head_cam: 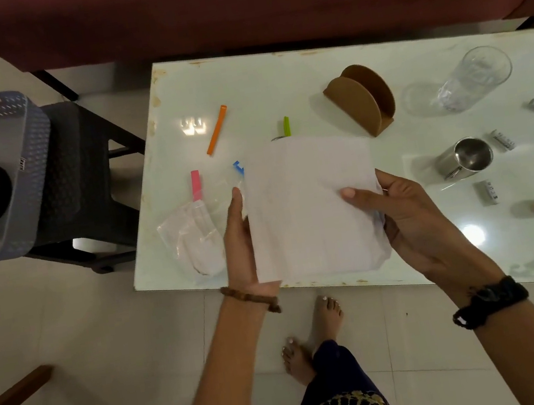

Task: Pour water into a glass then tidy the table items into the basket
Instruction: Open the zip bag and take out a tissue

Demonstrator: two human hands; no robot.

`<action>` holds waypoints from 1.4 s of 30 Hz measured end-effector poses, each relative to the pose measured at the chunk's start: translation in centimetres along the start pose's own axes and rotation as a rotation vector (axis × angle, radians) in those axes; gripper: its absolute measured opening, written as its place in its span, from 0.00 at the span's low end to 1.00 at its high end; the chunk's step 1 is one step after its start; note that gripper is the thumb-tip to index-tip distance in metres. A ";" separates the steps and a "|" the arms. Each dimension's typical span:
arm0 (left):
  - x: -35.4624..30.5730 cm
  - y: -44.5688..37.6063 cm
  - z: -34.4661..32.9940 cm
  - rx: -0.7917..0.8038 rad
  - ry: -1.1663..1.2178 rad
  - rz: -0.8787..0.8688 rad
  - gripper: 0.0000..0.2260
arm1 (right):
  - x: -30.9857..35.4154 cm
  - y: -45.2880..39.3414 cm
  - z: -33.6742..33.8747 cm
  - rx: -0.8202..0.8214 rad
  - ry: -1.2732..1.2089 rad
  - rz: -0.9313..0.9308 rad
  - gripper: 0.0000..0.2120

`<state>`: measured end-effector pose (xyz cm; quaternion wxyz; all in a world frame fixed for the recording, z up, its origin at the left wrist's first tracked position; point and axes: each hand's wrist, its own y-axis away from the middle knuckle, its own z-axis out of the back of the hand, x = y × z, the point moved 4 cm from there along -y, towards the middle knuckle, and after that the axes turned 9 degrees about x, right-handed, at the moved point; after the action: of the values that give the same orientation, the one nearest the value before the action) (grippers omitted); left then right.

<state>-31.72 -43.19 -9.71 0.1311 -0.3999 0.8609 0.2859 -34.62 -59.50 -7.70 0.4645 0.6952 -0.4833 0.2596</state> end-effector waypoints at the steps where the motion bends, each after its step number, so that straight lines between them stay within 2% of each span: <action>1: 1.3 -0.3 0.0 -0.047 0.055 0.020 0.22 | -0.1 0.1 0.2 -0.018 0.003 -0.003 0.15; 4: 3.9 -0.7 0.0 -0.109 0.216 0.071 0.31 | -0.5 0.4 1.3 -0.089 0.077 -0.006 0.15; 6: 4.2 -0.9 0.4 -0.073 0.249 0.061 0.25 | -0.5 0.7 2.2 -0.127 0.174 0.004 0.12; 8: 4.0 -1.0 0.8 -0.020 0.178 0.057 0.14 | -0.5 1.0 3.0 -0.137 0.305 0.018 0.13; 9: 3.8 -1.1 0.9 -0.014 0.131 0.083 0.13 | -0.4 1.1 3.3 -0.143 0.397 0.023 0.14; 12: 3.4 -1.4 1.2 -0.043 0.045 0.171 0.16 | -0.1 1.3 3.4 -0.146 0.737 0.080 0.13; 14: 3.1 -1.5 1.2 -0.066 0.030 0.195 0.15 | 0.1 1.7 2.8 -0.136 0.909 0.159 0.10; 19: 2.7 -2.3 0.6 -0.079 0.052 0.188 0.20 | 0.4 2.5 0.4 -0.049 1.187 0.348 0.21; 23: 2.6 -2.8 0.1 -0.051 0.096 0.154 0.20 | -0.2 2.9 -1.4 -0.075 1.509 0.466 0.11; 25: 2.7 -3.1 0.0 -0.032 0.109 0.144 0.18 | -0.7 2.7 -1.7 -0.060 1.556 0.448 0.11; 28: 2.7 -3.3 -0.1 -0.014 0.082 0.147 0.18 | -1.5 2.3 -1.6 -0.014 1.623 0.443 0.22; 35: 2.5 -3.8 -0.5 0.025 0.063 0.218 0.21 | -2.9 1.4 -1.6 0.052 1.804 0.461 0.38; 42: 2.8 -4.2 -0.4 0.032 0.029 0.233 0.22 | -3.5 1.1 -1.9 0.054 1.827 0.385 0.38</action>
<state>-30.30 -47.26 -12.30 0.0908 -0.2992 0.9078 0.2797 -36.81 -56.36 -9.28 0.5969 0.1401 -0.0315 0.7893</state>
